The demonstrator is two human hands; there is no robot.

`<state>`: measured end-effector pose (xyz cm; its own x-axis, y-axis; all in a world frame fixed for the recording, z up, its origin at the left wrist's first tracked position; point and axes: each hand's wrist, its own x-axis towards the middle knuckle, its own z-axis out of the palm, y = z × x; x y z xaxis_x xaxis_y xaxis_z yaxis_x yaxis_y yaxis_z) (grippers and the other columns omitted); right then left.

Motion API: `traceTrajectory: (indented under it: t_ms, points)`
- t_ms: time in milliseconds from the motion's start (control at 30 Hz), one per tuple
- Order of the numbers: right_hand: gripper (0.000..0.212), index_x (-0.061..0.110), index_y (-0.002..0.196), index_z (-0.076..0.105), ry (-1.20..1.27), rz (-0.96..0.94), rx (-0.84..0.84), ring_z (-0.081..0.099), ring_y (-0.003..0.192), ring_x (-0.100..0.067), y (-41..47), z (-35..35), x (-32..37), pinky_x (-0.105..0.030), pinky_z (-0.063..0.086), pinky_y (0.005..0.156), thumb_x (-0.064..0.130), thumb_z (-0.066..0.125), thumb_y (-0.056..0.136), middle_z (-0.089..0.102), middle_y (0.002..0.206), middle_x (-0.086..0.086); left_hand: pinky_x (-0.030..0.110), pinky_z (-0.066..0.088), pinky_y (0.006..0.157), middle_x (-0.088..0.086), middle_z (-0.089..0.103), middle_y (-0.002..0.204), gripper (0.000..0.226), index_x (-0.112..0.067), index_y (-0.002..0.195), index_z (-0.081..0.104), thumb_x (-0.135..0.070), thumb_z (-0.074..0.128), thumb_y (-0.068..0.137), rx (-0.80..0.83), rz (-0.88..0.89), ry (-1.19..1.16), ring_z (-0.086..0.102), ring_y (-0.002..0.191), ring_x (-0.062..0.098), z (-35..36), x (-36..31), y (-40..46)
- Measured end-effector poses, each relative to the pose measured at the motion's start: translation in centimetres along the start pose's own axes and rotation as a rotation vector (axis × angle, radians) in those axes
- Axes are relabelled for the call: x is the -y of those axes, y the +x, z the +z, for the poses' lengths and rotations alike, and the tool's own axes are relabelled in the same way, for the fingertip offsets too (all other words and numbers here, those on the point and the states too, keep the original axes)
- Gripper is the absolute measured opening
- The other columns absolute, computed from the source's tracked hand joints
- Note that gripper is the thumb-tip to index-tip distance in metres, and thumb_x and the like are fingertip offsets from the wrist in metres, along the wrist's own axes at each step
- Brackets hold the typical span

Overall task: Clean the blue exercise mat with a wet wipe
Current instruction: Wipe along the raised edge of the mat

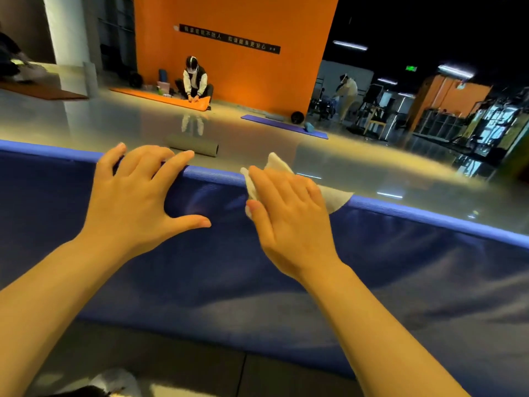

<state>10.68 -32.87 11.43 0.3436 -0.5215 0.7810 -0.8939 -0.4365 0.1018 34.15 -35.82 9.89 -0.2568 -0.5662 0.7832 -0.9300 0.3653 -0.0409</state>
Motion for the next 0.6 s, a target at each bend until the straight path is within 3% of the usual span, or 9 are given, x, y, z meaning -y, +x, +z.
traceTrajectory:
  t_ms: [167,367,600]
  points:
    - [0.043,0.01,0.132,0.057,-0.193,0.083,0.006,0.054,0.111,-0.029,-3.2,-3.5,-7.0,-0.038,0.033,0.09,0.028,0.038,0.098,0.063,0.123,-0.007,0.054,0.019,0.111,0.013,0.057,0.124,0.097,-0.014,0.138,0.051,-0.082,0.041,0.069,-0.011,-0.001,0.001,0.046,0.12,0.033,0.4,0.0,0.7]
    - [0.034,0.009,0.109,0.062,-0.28,0.13,-0.037,0.054,0.093,-0.033,-5.5,-6.2,-10.7,-0.038,0.034,0.082,0.027,0.036,0.098,0.065,0.099,-0.007,0.055,0.018,0.112,0.015,0.057,0.12,0.098,-0.014,0.139,0.05,-0.082,0.041,0.068,-0.015,-0.041,0.022,0.049,0.118,0.037,0.8,-0.4,1.0]
    - [0.03,0.012,0.094,0.062,-0.217,0.177,-0.086,0.053,0.076,-0.032,-4.8,-5.9,-11.2,-0.033,0.026,0.074,0.032,0.04,0.093,0.062,0.084,-0.005,0.051,0.028,0.09,0.02,0.058,0.112,0.077,-0.017,0.13,0.061,-0.072,0.051,0.077,-0.147,-0.037,0.067,0.049,0.103,0.039,0.5,-1.9,-0.2]
